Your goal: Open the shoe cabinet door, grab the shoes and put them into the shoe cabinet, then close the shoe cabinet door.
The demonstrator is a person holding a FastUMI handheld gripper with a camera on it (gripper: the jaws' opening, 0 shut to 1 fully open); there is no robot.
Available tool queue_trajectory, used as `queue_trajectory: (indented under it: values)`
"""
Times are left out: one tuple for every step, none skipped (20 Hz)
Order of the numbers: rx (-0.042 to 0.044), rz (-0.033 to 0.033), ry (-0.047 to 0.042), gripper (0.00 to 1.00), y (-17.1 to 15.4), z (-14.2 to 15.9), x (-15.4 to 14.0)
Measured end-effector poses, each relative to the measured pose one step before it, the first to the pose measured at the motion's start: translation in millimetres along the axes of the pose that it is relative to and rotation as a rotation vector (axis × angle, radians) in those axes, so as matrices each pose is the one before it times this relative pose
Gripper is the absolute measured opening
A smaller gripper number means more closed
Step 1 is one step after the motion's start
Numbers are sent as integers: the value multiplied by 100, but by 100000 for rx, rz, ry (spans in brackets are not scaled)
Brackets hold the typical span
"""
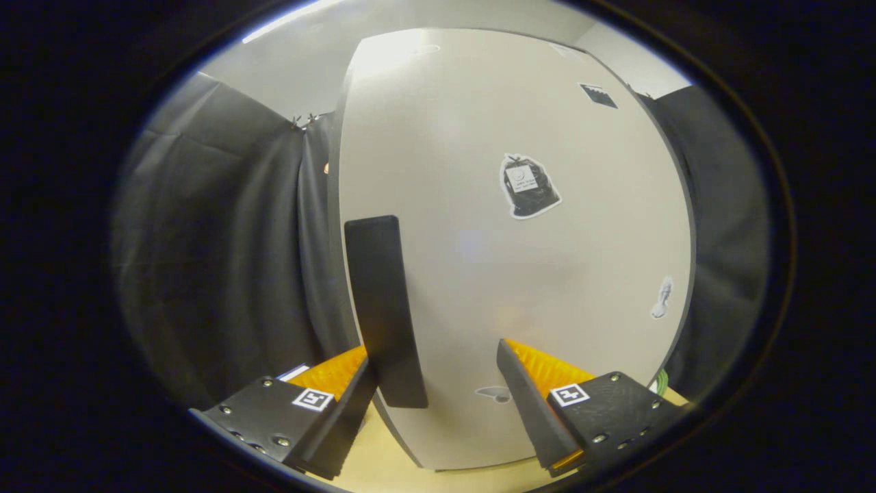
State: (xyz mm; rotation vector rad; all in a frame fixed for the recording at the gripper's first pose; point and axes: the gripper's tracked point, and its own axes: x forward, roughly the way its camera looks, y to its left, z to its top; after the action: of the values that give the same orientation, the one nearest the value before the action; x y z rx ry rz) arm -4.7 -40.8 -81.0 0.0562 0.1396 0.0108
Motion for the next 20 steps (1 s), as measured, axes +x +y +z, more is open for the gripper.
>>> queue_trajectory:
  values:
    - [0,-212,-76,99,10,-16,119]
    - [49,-261,-177,99,2,49,91]
    - [-59,-228,-145,99,-12,-34,-11]
    - [0,-198,-93,99,12,41,51]
    - [-52,-234,74,99,16,-6,48]
    - [-88,-259,50,99,-14,23,87]
    - [-206,-136,-95,99,-8,36,-18]
    - [139,-77,97,99,19,-78,-79]
    - [464,-15,-252,99,13,16,-25]
    - [865,32,191,99,39,-1,-52]
    - [697,351,295,99,87,6,-38]
    - [1199,1040,-464,99,192,163,-215]
    - [1723,1172,-2325,100,223,612,-401]
    - [1833,669,-3803,100,180,913,-606]
    - [1260,-708,-3678,99,-21,1058,-758]
    - [866,-1178,-3352,99,-117,1033,-910]
    - [619,-1363,-3484,99,-296,1267,-941]
    - [404,-2085,-3355,99,-600,1260,-856]
    - [205,-2506,-2885,99,-835,1297,-819]
    - [-140,-3072,-2484,99,-1041,1169,-800]
